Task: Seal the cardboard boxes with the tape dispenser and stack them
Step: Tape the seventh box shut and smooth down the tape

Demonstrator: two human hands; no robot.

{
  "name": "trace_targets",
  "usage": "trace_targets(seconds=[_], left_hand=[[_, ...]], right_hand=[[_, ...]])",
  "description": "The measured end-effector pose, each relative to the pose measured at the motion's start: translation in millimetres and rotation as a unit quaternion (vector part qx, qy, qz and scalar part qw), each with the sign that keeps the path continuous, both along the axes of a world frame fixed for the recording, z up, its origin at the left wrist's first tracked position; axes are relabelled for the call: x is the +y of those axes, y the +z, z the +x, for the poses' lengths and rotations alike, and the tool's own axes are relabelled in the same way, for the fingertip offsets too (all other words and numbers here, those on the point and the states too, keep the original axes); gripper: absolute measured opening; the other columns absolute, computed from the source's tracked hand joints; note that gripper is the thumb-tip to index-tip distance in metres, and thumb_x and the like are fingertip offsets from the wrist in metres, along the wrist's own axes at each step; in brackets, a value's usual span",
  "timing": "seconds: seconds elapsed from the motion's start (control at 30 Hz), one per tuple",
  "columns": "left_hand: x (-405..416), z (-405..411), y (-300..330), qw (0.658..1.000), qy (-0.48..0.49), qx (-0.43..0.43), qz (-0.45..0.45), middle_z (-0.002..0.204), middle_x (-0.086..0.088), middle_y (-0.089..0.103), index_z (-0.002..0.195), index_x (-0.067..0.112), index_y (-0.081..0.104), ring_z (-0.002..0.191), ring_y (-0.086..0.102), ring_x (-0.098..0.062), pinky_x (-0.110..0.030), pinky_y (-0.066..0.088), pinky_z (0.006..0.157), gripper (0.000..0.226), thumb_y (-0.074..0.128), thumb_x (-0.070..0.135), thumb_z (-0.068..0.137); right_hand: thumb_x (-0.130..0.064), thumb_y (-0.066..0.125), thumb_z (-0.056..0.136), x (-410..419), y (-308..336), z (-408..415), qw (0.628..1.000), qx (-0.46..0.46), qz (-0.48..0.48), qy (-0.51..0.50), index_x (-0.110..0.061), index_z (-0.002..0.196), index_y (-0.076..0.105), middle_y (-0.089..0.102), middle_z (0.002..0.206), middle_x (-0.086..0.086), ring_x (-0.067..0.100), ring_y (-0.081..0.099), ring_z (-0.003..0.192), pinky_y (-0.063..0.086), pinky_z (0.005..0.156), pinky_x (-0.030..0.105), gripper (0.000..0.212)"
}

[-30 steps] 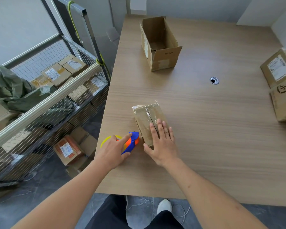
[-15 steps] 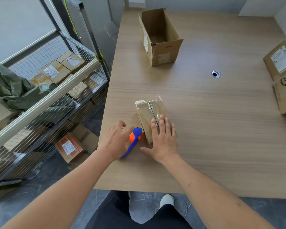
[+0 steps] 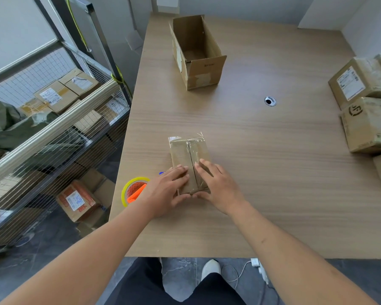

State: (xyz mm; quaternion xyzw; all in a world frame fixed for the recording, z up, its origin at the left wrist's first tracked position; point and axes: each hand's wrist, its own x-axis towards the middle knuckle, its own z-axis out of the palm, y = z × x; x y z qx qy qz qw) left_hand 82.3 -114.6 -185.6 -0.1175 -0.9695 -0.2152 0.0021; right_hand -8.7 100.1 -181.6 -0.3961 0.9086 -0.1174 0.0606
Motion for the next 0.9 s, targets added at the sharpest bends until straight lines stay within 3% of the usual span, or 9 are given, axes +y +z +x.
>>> trace_targets(seconds=[0.1,0.2,0.3,0.53,0.63,0.7,0.77,0.83,0.9], left_hand=[[-1.2,1.4,-9.2,0.999,-0.007,0.033,0.020,0.151,-0.009,0.051,0.135,0.007,0.063,0.142,0.047,-0.028,-0.046,0.043,0.114,0.059,0.075,0.042,0.089],[-3.4,2.6,-21.4,0.997,-0.025,0.078,0.009,0.152,-0.013,0.049,0.137,0.004,0.061,0.144,0.044,-0.029,-0.047,0.041,0.116,0.055,0.073,0.034,0.093],[-5.7,5.4,-32.3,0.993,-0.036,0.109,0.027,0.156,-0.014,0.045,0.141,0.002,0.058,0.148,0.038,-0.029,-0.046,0.042,0.115,0.054,0.067,0.034,0.099],[-20.5,0.6,-39.3,0.991,-0.084,0.078,0.070,0.161,-0.011,0.038,0.148,0.010,0.051,0.153,0.029,-0.028,-0.049,0.029,0.123,0.055,0.062,0.035,0.101],[-29.2,-9.4,-37.8,0.991,-0.105,0.069,0.053,0.155,-0.010,0.048,0.143,0.016,0.059,0.146,0.041,-0.029,-0.048,0.027,0.124,0.056,0.063,0.045,0.095],[-34.0,-23.9,-33.2,0.989,-0.128,0.069,0.026,0.141,-0.013,0.059,0.134,0.017,0.068,0.130,0.053,-0.032,-0.043,0.030,0.122,0.056,0.068,0.049,0.087],[-37.1,-39.6,-23.5,0.985,-0.160,0.070,0.003,0.128,-0.014,0.065,0.125,0.018,0.073,0.111,0.059,-0.035,-0.042,0.043,0.111,0.052,0.081,0.041,0.080],[-37.6,-48.7,-13.0,0.980,-0.188,0.066,-0.018,0.118,-0.012,0.066,0.120,0.019,0.076,0.098,0.061,-0.034,-0.043,0.056,0.089,0.052,0.092,0.025,0.071],[-35.4,-47.5,-6.5,0.979,-0.194,0.065,-0.023,0.116,-0.010,0.066,0.119,0.020,0.075,0.096,0.059,-0.032,-0.043,0.060,0.078,0.054,0.094,0.017,0.069]], right_hand=[[-0.067,0.067,0.078,4.5,-19.2,0.0,0.996,0.070,-0.046,-0.004,-0.014,0.151,0.048,0.046,0.154,0.006,0.027,0.051,0.127,0.047,0.107,0.041,0.092],[-0.073,0.046,0.090,7.9,-38.2,-1.2,0.988,0.134,-0.079,0.014,-0.012,0.151,0.048,0.047,0.155,0.009,0.027,0.050,0.125,0.044,0.109,0.038,0.086],[-0.067,0.036,0.100,7.0,-58.0,2.5,0.978,0.175,-0.107,0.023,-0.007,0.152,0.045,0.043,0.157,0.014,0.030,0.049,0.134,0.040,0.115,0.040,0.080],[-0.062,0.041,0.103,6.7,-69.4,3.8,0.974,0.193,-0.111,0.028,-0.005,0.154,0.040,0.039,0.159,0.015,0.032,0.045,0.141,0.036,0.119,0.041,0.076],[-0.063,0.044,0.101,7.4,-71.0,1.7,0.974,0.187,-0.120,0.030,-0.005,0.153,0.041,0.040,0.158,0.015,0.032,0.045,0.140,0.035,0.119,0.042,0.078],[-0.064,0.048,0.099,8.7,-71.2,-1.6,0.972,0.191,-0.128,0.036,-0.005,0.152,0.043,0.042,0.157,0.015,0.032,0.045,0.139,0.035,0.119,0.041,0.080],[-0.062,0.052,0.097,9.3,-71.2,-3.0,0.971,0.196,-0.130,0.040,-0.004,0.151,0.045,0.043,0.156,0.016,0.032,0.044,0.137,0.036,0.119,0.041,0.079],[-0.060,0.051,0.099,9.1,-70.8,-1.5,0.971,0.204,-0.121,0.038,-0.004,0.151,0.045,0.043,0.156,0.016,0.033,0.045,0.136,0.037,0.117,0.042,0.076],[-0.058,0.045,0.102,8.4,-69.6,1.6,0.972,0.206,-0.105,0.032,-0.005,0.152,0.043,0.043,0.157,0.016,0.034,0.046,0.135,0.038,0.116,0.042,0.073]])
